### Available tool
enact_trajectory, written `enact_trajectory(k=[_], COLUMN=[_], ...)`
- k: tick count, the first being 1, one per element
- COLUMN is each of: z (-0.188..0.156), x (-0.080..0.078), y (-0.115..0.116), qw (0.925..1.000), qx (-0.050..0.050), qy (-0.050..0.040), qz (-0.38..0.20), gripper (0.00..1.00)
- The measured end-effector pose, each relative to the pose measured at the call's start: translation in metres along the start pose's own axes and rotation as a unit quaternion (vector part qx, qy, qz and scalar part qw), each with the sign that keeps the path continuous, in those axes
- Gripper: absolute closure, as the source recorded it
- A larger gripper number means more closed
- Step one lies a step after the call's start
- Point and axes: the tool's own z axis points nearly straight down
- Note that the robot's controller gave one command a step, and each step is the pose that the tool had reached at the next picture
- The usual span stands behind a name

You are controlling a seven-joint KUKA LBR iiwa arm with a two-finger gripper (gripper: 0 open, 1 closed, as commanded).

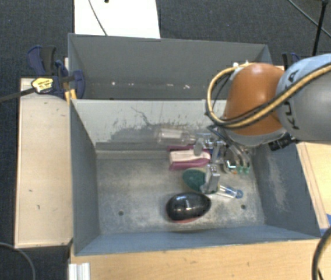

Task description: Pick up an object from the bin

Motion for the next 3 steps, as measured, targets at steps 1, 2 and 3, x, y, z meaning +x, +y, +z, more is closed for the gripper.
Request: enact_trajectory(k=[1,2,3], z=[0.052,0.052,0.048], x=[-0.017,0.010,0.006], y=[-0.013,-0.047,-0.044], qw=[0.9911,0.9725,0.9725], qx=[-0.001,0.001,0.001], qy=[-0.0048,-0.0114,-0.0184], qz=[-0.133,-0.233,-0.232], gripper=[0.00,0.00,1.00])
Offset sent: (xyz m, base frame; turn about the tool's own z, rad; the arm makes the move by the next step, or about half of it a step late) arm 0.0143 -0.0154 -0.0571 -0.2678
